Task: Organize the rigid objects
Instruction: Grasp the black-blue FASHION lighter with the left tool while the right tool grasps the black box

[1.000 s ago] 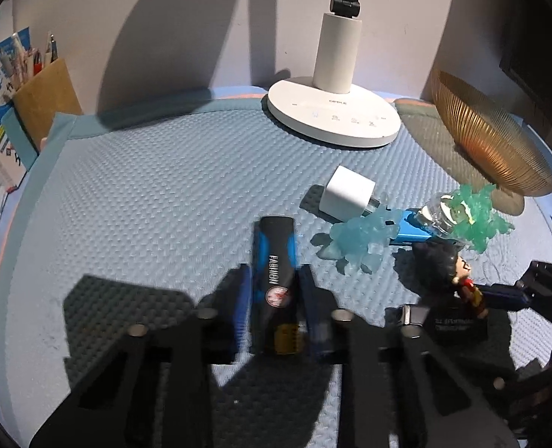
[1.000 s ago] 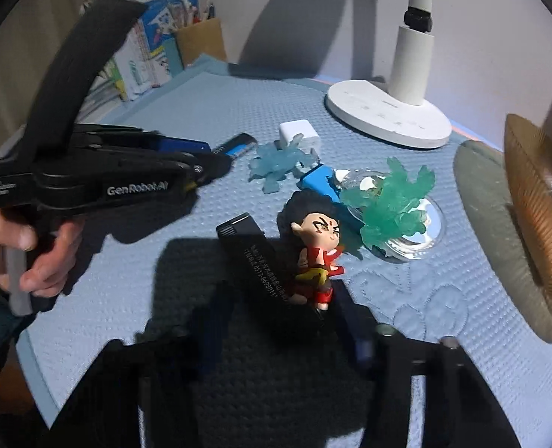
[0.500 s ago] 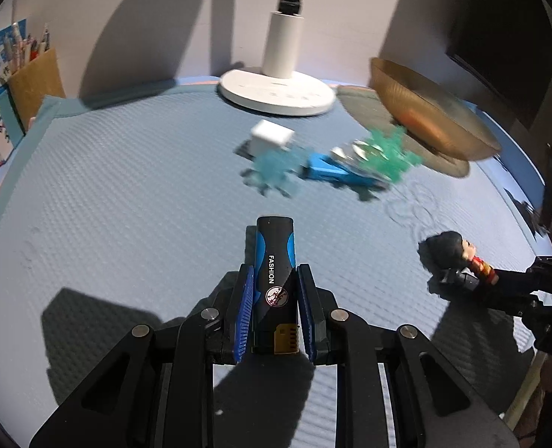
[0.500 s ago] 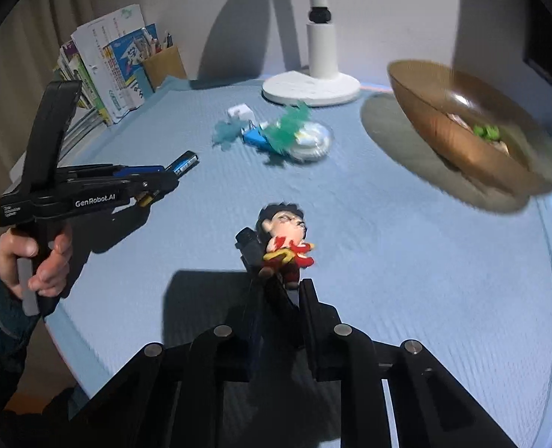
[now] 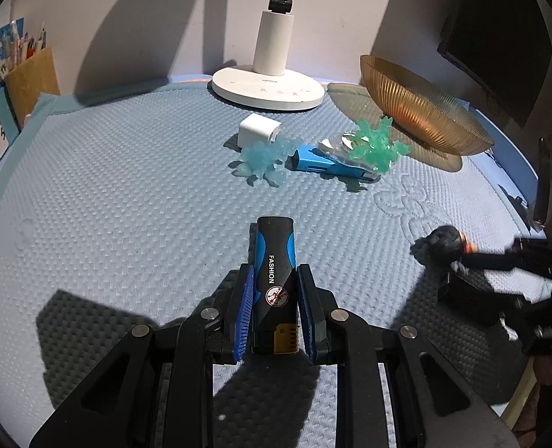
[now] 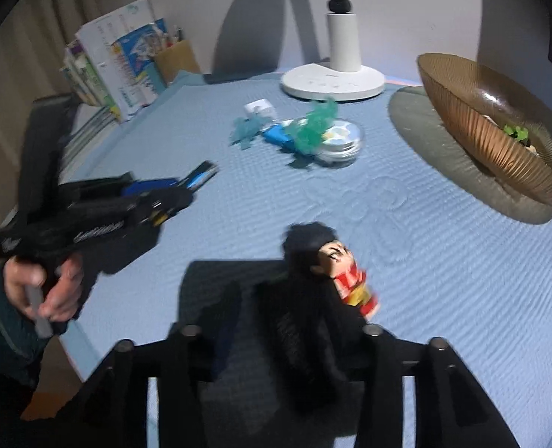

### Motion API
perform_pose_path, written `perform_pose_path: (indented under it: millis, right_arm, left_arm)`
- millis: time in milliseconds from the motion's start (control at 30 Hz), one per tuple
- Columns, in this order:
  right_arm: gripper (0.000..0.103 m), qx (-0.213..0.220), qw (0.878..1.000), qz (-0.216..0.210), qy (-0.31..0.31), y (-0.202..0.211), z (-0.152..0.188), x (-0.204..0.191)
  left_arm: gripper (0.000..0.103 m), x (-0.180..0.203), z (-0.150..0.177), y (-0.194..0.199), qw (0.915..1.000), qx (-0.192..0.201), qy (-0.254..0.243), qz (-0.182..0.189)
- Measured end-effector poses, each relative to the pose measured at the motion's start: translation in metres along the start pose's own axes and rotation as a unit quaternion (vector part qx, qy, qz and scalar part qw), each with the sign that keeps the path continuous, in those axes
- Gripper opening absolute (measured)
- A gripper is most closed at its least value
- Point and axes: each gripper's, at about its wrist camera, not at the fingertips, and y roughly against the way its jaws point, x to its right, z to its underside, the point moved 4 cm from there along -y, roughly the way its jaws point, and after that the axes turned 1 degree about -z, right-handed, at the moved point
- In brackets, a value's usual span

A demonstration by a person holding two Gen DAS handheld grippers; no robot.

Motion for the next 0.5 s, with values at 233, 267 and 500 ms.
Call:
perform_pose_path:
  millis: [233,267,500]
  right_arm:
    - [0.05,-0.022,0.998,0.013,0.049,-0.001,0.023,-0.01]
    - [0.05,-0.014,0.998,0.023,0.053,-0.002,0.026,-0.012]
    - [0.024,0.01,0.997,0.056,0.048,0.0,0.03,-0.032]
  left_arm:
    - [0.02,0.0,0.0,-0.003,1.0,0.0,-0.001,0.001]
    - [0.02,0.001,0.0,-0.004,1.0,0.0,-0.003,-0.003]
    - [0.032,0.014,0.003,-0.008,0.9985,-0.004,-0.039,-0.037]
